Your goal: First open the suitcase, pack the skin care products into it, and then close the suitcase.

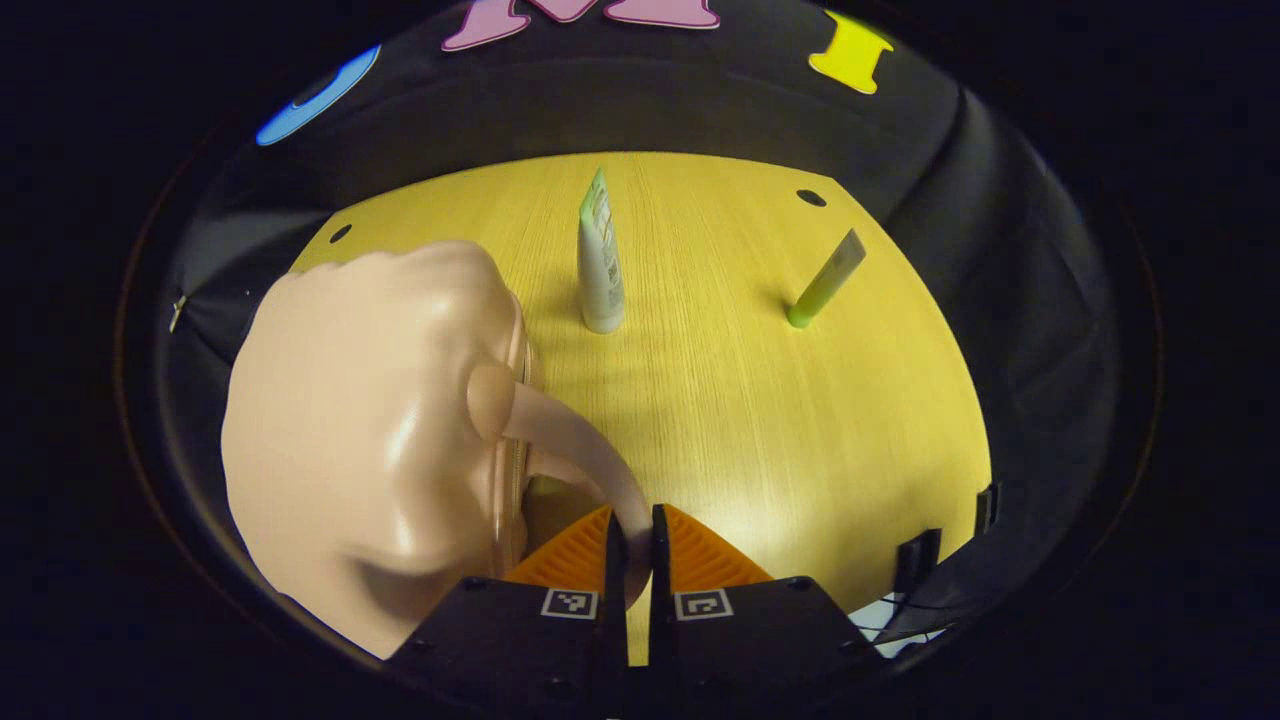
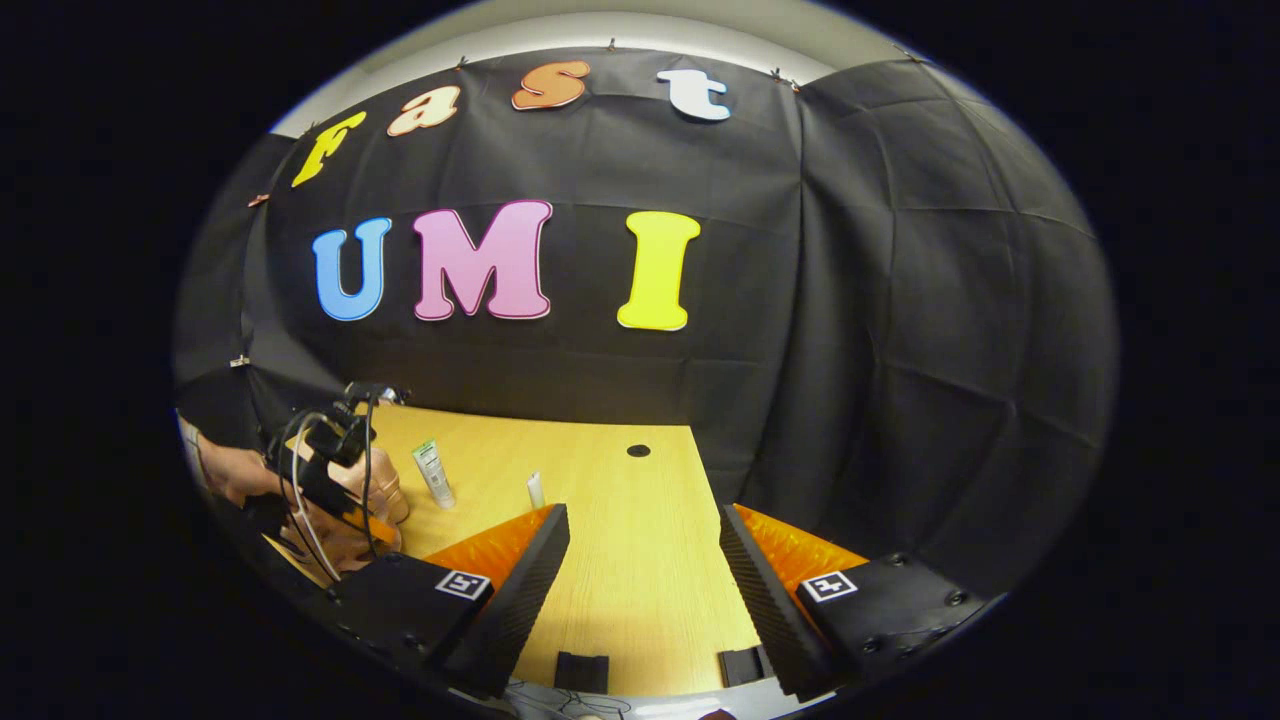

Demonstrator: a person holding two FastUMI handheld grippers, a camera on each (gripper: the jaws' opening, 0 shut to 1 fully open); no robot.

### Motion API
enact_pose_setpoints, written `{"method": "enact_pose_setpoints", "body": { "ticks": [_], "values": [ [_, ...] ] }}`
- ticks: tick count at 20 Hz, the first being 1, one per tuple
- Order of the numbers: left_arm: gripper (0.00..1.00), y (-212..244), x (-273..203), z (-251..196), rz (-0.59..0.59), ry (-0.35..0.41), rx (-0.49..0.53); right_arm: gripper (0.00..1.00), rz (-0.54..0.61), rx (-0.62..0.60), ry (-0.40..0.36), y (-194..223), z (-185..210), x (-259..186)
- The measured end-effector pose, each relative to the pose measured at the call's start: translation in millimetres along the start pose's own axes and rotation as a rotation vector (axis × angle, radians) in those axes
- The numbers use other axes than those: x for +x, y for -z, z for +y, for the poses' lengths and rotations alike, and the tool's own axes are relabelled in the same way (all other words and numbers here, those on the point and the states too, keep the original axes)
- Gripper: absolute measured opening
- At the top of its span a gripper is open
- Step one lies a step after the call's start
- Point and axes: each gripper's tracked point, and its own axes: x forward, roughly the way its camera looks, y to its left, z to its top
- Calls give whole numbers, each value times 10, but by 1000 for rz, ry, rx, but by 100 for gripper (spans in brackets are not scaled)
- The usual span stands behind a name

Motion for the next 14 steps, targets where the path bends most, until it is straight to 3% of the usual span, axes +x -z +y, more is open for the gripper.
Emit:
{"method": "enact_pose_setpoints", "body": {
  "ticks": [4,7,11,14],
  "values": [
    [12,-371,-887,238,-76,0,27,96,-17,6,-85,-67,178,185],
    [12,-639,-1619,750,-170,-26,5,96,-25,-11,-138,-104,375,330],
    [11,-981,-2220,1910,-342,-206,-60,96,-41,6,-166,-196,670,422],
    [10,-1059,-2478,2811,-399,-315,-61,96,-20,0,-148,-162,906,471]
  ]
}}
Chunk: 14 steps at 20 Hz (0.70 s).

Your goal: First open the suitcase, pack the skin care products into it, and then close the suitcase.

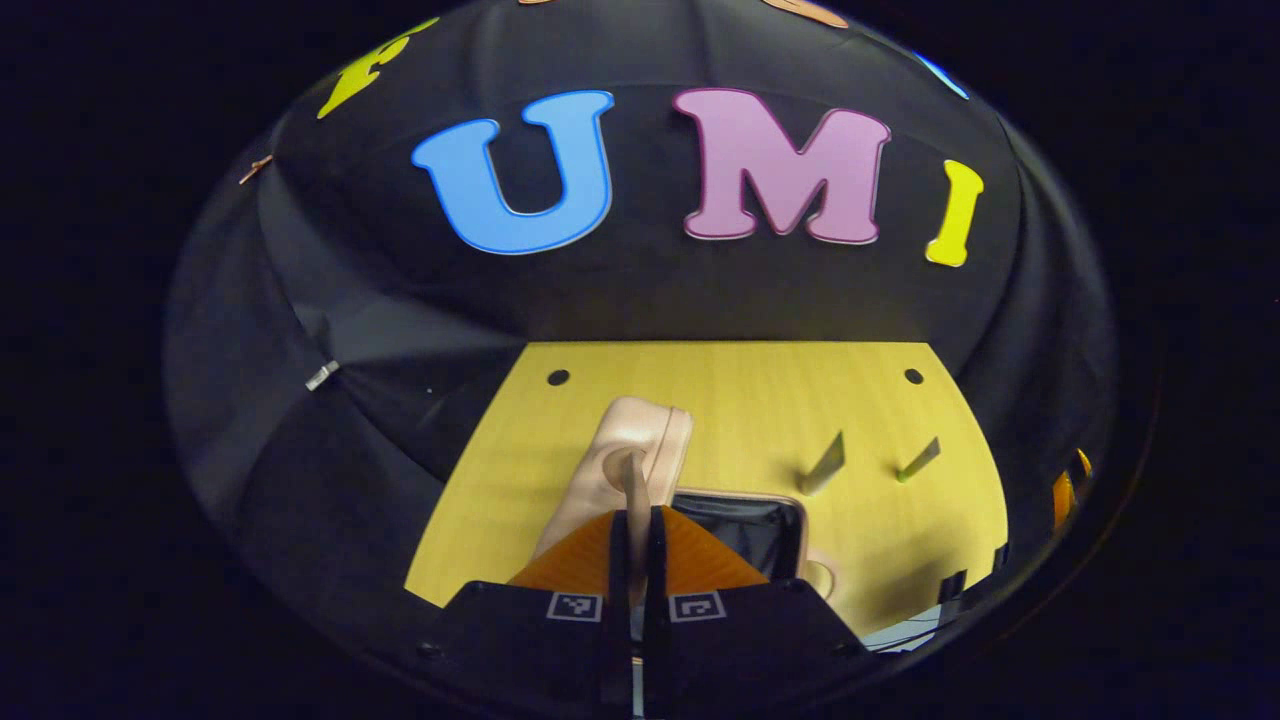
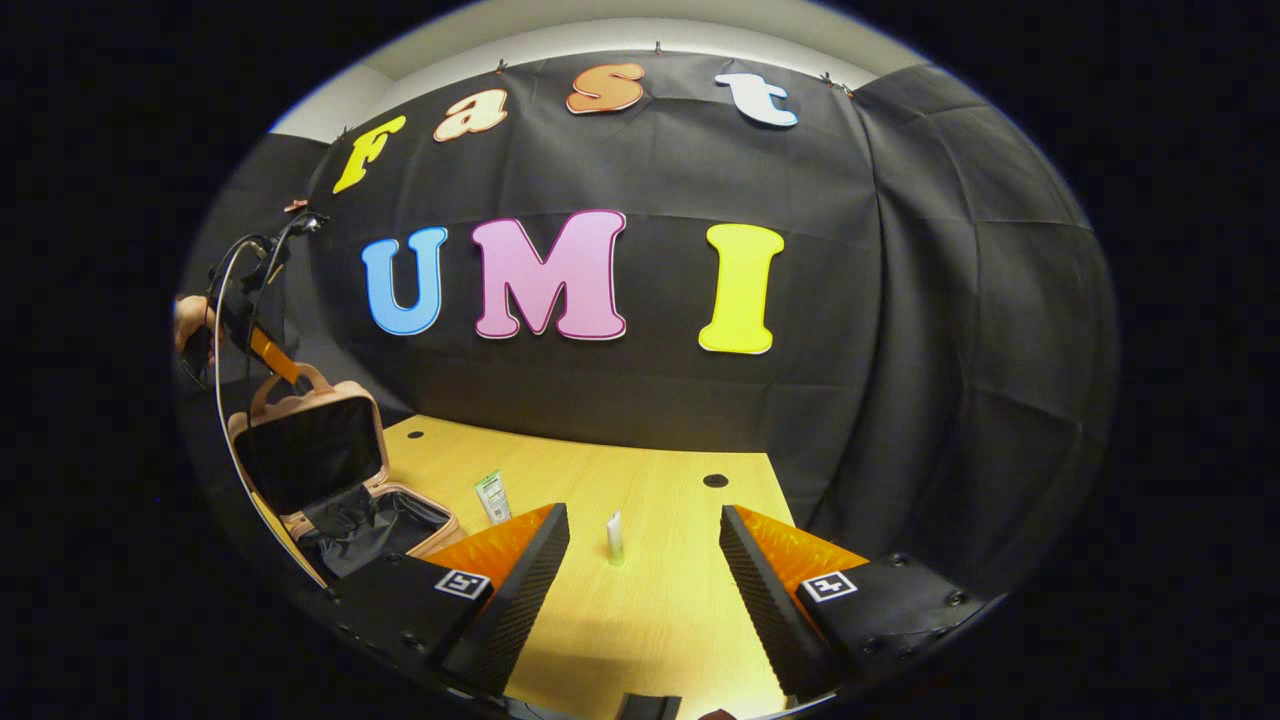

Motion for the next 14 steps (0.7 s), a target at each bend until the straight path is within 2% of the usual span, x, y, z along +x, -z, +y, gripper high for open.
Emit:
{"method": "enact_pose_setpoints", "body": {
  "ticks": [5,8,9,10,12,13,14],
  "values": [
    [9,155,748,1223,15,-59,22,96,42,20,33,-1,541,129],
    [8,532,1466,1978,79,-79,24,96,67,34,57,-21,851,208],
    [6,718,1715,2154,116,-84,18,96,82,34,62,1,947,234],
    [8,934,1965,2300,159,-79,8,96,100,32,73,21,1026,256],
    [12,1292,2392,2422,213,-48,-15,96,134,13,93,74,1160,312],
    [6,1469,2559,2456,234,-41,-36,96,150,7,97,108,1230,343],
    [9,1639,2681,2494,260,-40,-66,96,169,9,98,141,1296,368]
  ]
}}
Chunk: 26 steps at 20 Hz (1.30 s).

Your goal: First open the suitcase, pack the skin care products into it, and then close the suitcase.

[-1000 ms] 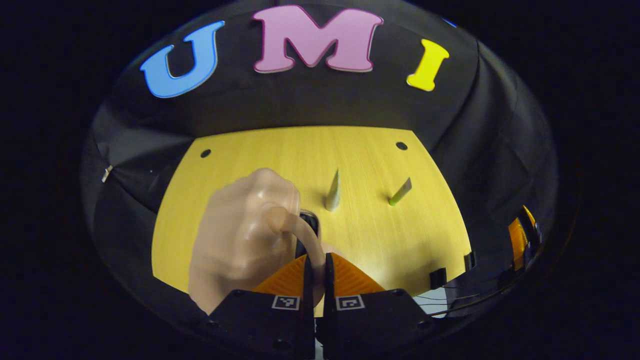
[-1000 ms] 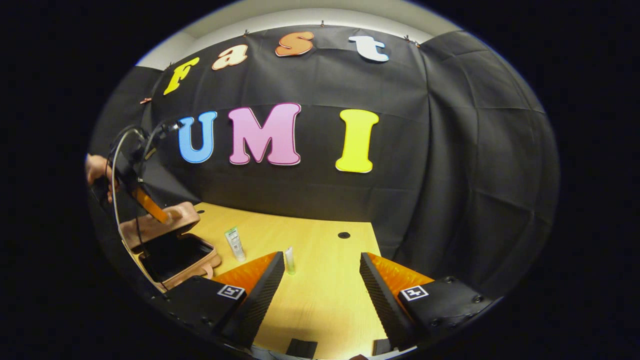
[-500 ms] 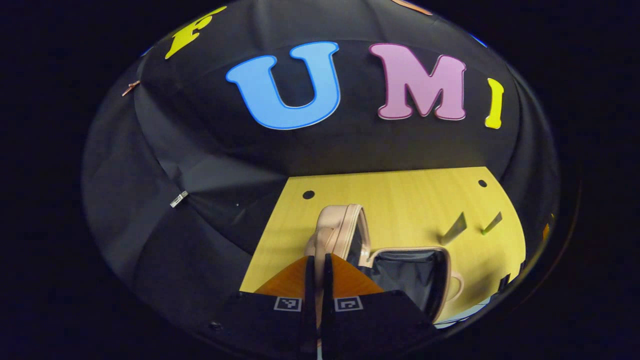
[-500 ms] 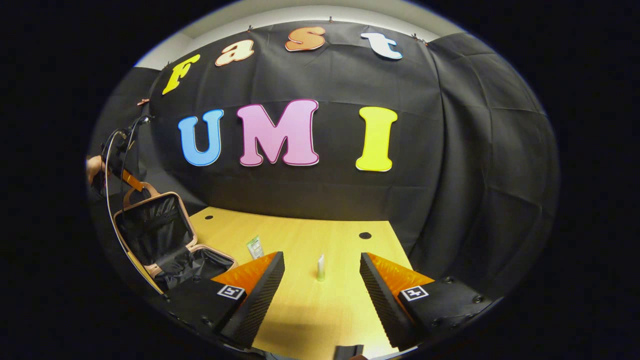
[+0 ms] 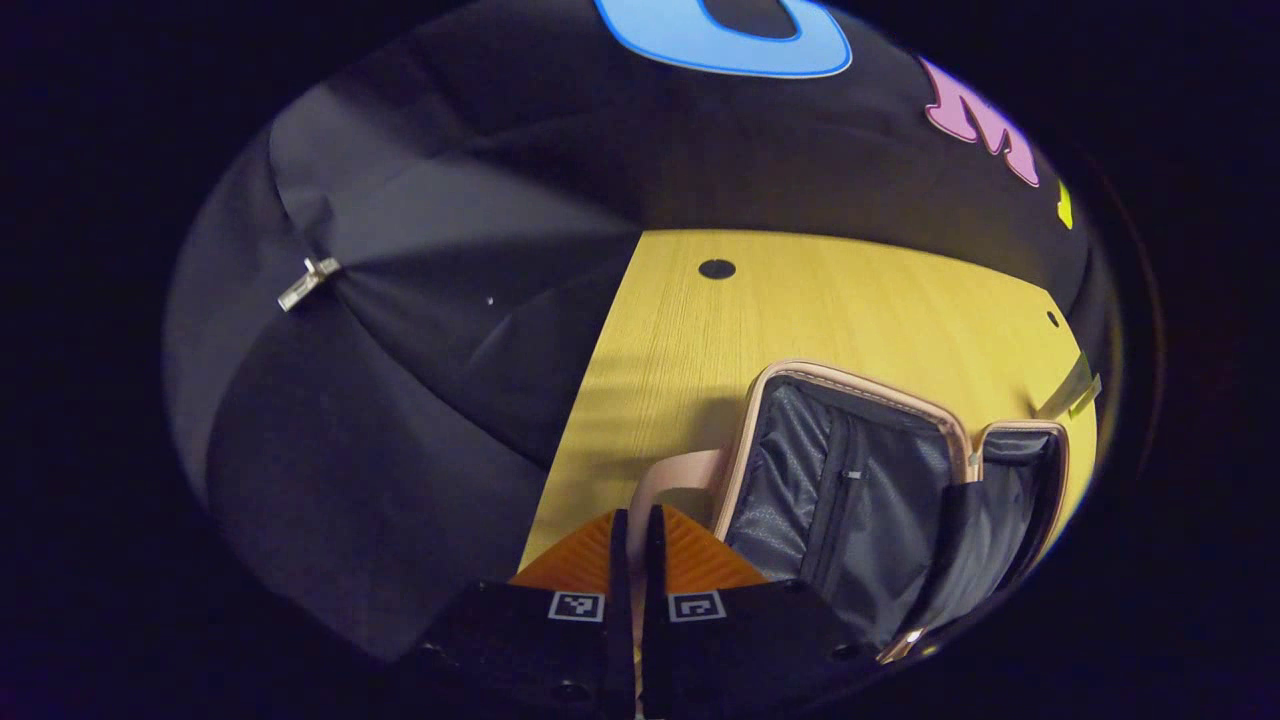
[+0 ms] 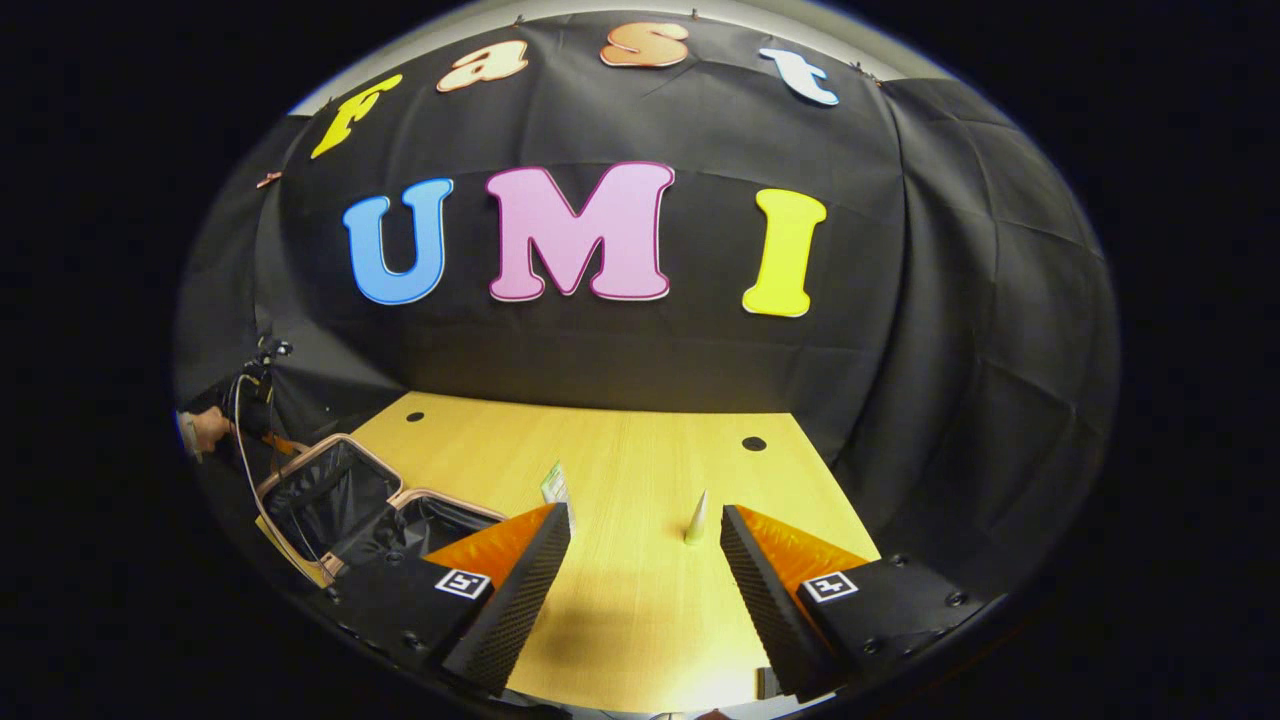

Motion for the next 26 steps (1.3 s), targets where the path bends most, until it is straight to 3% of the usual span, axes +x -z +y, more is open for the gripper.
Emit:
{"method": "enact_pose_setpoints", "body": {
  "ticks": [3,5,8,11,13,15,18,22,26],
  "values": [
    [10,155,251,203,-1,-18,7,96,33,-3,0,61,156,62],
    [19,160,241,204,-48,-2,12,96,36,-10,11,62,168,122],
    [98,-274,-249,194,-255,22,-9,96,40,-9,41,66,89,241],
    [96,-665,-1165,-213,-500,116,-11,96,27,-14,59,64,-5,387],
    [96,-737,-1787,-902,-615,287,-10,96,15,-19,62,64,-69,463],
    [96,-740,-2209,-1663,-629,487,-12,96,5,-13,51,98,-121,553],
    [96,-579,-2566,-2842,-613,657,21,96,16,4,38,226,-257,663],
    [96,-245,-2495,-4165,-490,710,106,96,30,-16,7,356,-444,714],
    [96,-134,-2018,-4856,-343,657,193,96,60,-16,-45,554,-610,766]
  ]
}}
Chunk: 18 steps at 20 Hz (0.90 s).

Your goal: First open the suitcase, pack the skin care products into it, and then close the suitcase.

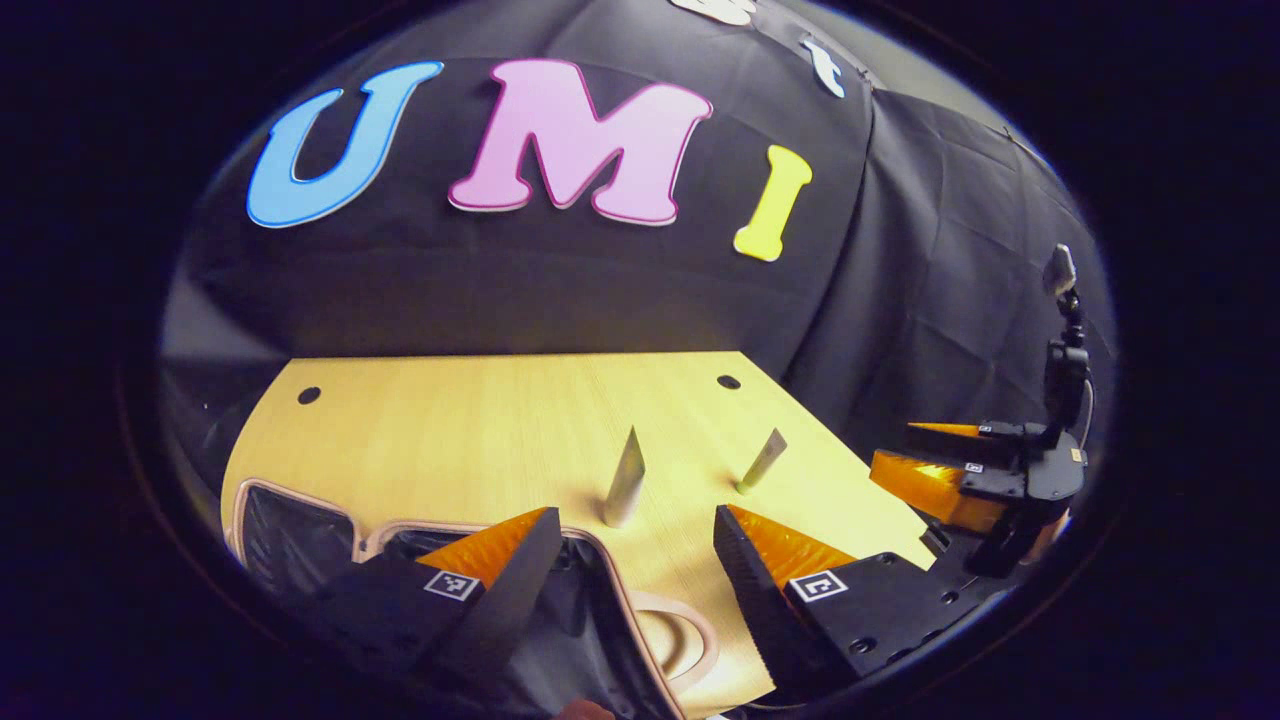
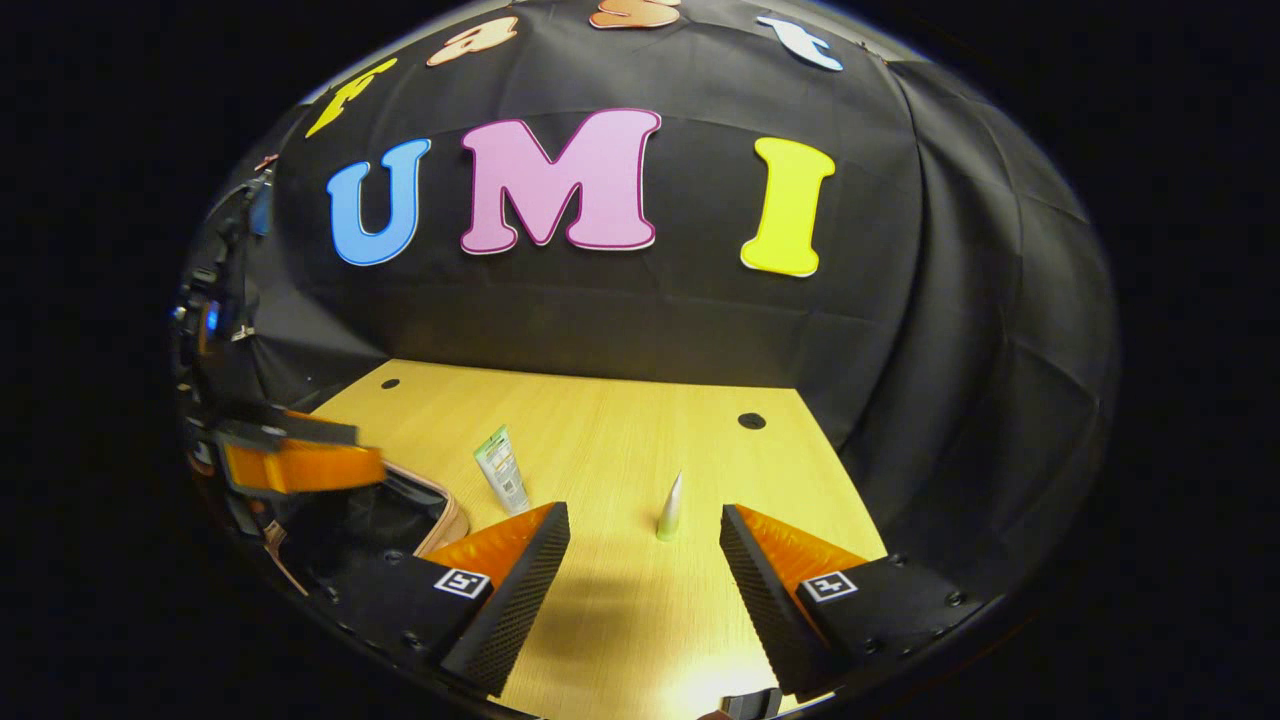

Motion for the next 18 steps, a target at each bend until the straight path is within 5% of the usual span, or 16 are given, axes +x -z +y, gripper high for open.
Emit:
{"method": "enact_pose_setpoints", "body": {
  "ticks": [6,13,16,18],
  "values": [
    [97,246,918,48,194,-95,24,96,72,32,-8,379,-334,209],
    [96,423,1739,323,265,-201,21,96,152,19,-49,719,-527,550],
    [47,427,1748,321,276,-222,6,96,176,10,-80,789,-489,797],
    [43,376,1546,202,286,-209,-30,95,211,14,-104,875,-430,1007]
  ]
}}
